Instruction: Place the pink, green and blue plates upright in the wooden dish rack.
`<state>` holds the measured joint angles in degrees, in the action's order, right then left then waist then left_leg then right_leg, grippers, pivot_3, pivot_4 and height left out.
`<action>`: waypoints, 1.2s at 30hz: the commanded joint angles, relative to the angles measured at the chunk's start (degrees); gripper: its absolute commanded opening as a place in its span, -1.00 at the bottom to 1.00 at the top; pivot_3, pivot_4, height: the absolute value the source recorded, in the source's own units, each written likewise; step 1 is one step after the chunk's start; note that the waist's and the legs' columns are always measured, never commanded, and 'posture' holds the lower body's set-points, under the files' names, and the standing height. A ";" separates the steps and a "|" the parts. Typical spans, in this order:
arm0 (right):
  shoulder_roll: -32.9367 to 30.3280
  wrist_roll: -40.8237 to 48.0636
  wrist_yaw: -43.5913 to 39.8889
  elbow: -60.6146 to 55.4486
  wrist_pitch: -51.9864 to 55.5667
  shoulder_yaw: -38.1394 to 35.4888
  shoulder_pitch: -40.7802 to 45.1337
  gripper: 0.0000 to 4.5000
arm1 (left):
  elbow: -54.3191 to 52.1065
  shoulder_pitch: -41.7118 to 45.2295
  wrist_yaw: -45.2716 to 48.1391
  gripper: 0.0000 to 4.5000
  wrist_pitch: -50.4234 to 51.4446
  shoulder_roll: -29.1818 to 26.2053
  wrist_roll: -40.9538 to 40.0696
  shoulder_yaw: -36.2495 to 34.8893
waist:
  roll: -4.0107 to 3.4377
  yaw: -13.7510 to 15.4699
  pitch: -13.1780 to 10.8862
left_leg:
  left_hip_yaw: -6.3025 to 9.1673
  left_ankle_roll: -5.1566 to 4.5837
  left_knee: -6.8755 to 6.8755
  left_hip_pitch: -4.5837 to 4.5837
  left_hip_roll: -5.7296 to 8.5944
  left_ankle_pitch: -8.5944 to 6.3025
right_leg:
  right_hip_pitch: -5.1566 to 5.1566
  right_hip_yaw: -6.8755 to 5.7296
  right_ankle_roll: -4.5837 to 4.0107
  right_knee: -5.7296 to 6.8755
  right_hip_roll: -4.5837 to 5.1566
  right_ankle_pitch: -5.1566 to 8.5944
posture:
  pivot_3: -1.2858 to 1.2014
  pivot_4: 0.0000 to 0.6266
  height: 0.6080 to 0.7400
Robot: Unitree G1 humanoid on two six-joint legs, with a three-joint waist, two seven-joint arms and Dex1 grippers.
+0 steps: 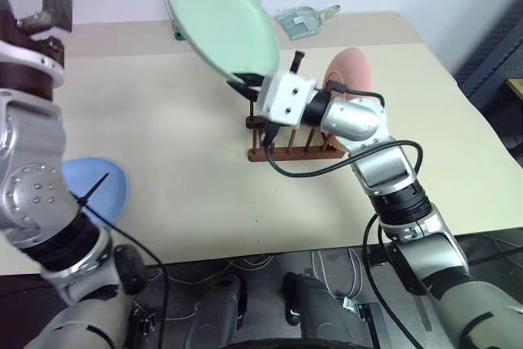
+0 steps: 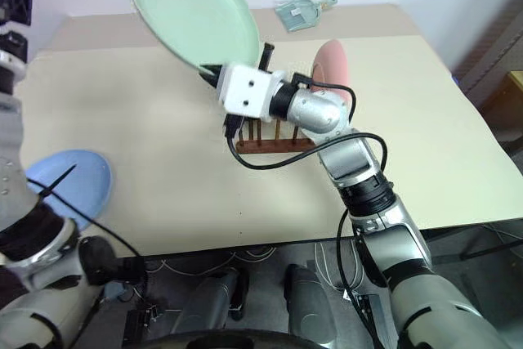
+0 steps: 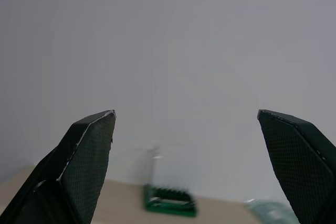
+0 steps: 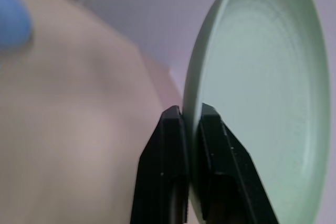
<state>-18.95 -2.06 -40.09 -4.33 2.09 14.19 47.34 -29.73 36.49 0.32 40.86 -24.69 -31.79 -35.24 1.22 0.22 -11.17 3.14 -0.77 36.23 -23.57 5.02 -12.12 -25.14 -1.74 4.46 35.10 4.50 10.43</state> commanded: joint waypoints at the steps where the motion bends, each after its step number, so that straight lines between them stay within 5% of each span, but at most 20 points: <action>1: 2.14 15.76 -0.43 -9.20 12.90 -7.96 2.40 -1.00 | -0.44 -6.34 6.89 0.98 -2.25 -4.20 -0.75 0.16 | 0.00 0.14 0.00 | 0.00 -0.01 0.00 0.01 0.01 -0.01 | 0.01 0.00 0.00 0.00 0.01 0.00 | 0.03 -0.52 1.00; 6: 1.32 44.79 4.42 -18.72 38.61 -20.76 1.44 -1.00 | -2.82 -21.90 20.39 0.98 -3.70 -6.93 -3.55 7.26 | -0.04 0.47 0.00 | 0.02 -0.07 -0.09 0.02 -0.01 -0.06 | -0.03 0.05 -0.16 -0.01 0.17 0.09 | 0.03 -0.52 1.00; 15: 0.51 65.43 19.95 -20.64 53.76 -28.97 -2.34 -1.00 | -7.12 -32.18 32.22 0.98 -3.71 -12.77 -3.24 20.49 | -0.16 -0.05 -0.03 | -0.09 -0.04 -0.20 0.03 -0.16 -0.10 | -0.07 0.05 -0.68 -0.09 0.22 0.41 | 0.03 -0.52 1.00; 25: -1.54 75.75 33.90 -14.23 55.27 -33.54 -4.14 -1.00 | -6.35 -32.84 34.24 0.98 -5.42 -12.99 -1.62 25.24 | -0.17 0.08 -0.03 | -0.10 -0.11 -0.18 0.00 -0.21 -0.08 | -0.03 0.01 -0.69 -0.18 0.21 0.42 | 0.03 -0.52 1.00; 36: -2.78 74.10 35.89 -10.45 54.29 -32.19 -5.65 -1.00 | -7.36 -32.90 33.89 0.98 -4.91 -12.23 -2.57 25.25 | -0.17 0.05 -0.04 | -0.10 -0.14 -0.19 -0.03 -0.24 -0.09 | -0.03 -0.03 -0.66 -0.21 0.20 0.44 | 0.03 -0.52 1.00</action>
<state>-21.18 71.64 -4.27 -13.84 57.48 -17.81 41.21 -34.97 3.33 34.44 36.76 -37.03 -33.93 -9.76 1.05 0.27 -11.20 3.04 -0.91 36.05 -23.61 4.78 -12.20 -25.17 -1.78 3.85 34.89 4.70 10.90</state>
